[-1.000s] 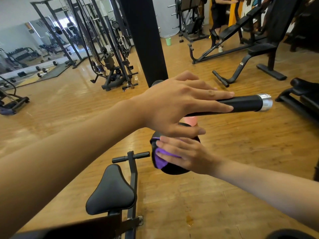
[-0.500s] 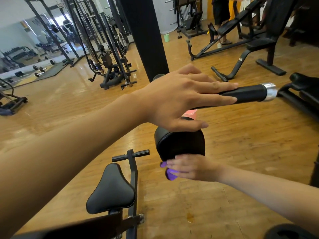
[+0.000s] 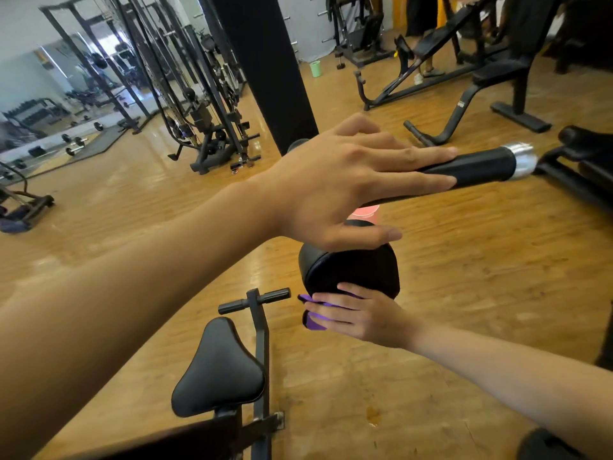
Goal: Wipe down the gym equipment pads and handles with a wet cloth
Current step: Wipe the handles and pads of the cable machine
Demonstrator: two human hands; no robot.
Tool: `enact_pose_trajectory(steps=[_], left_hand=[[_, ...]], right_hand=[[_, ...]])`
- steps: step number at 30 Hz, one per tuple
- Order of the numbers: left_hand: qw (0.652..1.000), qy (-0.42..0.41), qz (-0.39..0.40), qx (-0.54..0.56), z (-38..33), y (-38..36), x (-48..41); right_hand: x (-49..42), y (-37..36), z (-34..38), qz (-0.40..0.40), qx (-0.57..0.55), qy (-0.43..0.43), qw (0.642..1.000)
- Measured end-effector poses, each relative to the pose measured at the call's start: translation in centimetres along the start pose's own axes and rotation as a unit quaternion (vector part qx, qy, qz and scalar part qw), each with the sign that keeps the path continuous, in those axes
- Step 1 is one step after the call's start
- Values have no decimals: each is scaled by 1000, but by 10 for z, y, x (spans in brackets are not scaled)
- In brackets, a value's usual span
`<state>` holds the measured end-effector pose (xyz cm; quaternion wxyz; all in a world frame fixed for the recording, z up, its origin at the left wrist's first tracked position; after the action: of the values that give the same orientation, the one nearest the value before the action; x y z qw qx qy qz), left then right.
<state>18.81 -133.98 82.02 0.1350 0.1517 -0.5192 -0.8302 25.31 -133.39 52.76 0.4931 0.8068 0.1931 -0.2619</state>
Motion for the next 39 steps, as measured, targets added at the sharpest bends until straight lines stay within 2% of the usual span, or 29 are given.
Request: enact_pose_trajectory(steps=[4, 6, 9, 11, 12, 15, 17, 19, 21, 23, 25, 26, 28, 29, 31, 33, 35, 39], left_hand=[[1000, -2, 3, 3, -2, -1, -4], [1000, -3, 1, -1, -2, 0, -5], [1000, 4, -7, -1, -1, -1, -9], [1000, 9, -11, 1, 1, -2, -11], [1000, 9, -11, -3, 2, -2, -11], [1000, 4, -8, -9, 1, -3, -13], [1000, 1, -8, -7, 1, -3, -13], [1000, 2, -8, -4, 3, -3, -12], [1000, 3, -9, 5, 5, -2, -10], [1000, 2, -10, 9, 4, -2, -9], [1000, 0, -7, 10, 1, -2, -8], [1000, -1, -6, 7, 1, -2, -7], [1000, 0, -3, 4, 0, -2, -7], [1000, 2, -2, 3, 0, -2, -7], [1000, 3, -1, -2, 1, -2, -7], [1000, -1, -2, -4, 2, -2, -8], [1000, 1, -6, 5, 3, -1, -9], [1000, 4, -5, 10, 2, -2, -11]], right_hand=[[19, -2, -3, 34, 7, 105, 994], [10, 15, -12, 27, -3, 127, 992], [-27, 50, -30, -68, -14, 30, 997], [-28, 55, -33, -99, -12, -35, 994], [-21, 49, -30, -79, 3, -34, 996], [17, 26, -23, 11, 22, 45, 999], [12, 34, -25, 19, 15, 90, 996], [-20, 60, -36, -36, 7, 84, 996], [-46, 85, -50, -124, -21, 38, 991], [-48, 87, -59, -141, -31, 2, 990], [-24, 60, -50, -76, 4, 32, 997], [-3, 43, -45, -19, 14, 68, 997], [31, 17, -34, 83, 24, 128, 988], [38, 15, -32, 102, 16, 149, 983], [32, 22, -27, 69, 6, 152, 986], [2, 38, -27, -12, 2, 102, 995], [-19, 45, -32, -67, 49, 61, 995], [-12, 31, -44, -53, 58, 18, 997]])
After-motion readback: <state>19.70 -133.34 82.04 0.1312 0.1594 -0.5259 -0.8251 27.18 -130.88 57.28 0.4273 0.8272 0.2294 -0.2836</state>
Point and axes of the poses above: each hand's wrist, its own x-axis away from the middle knuckle, its own y-axis out of the back of the hand, z = x × y, the point moved 3 cm from there along -x, towards the middle knuckle, and after that the axes turned 4 degrees about -x, right-handed, at the moved point
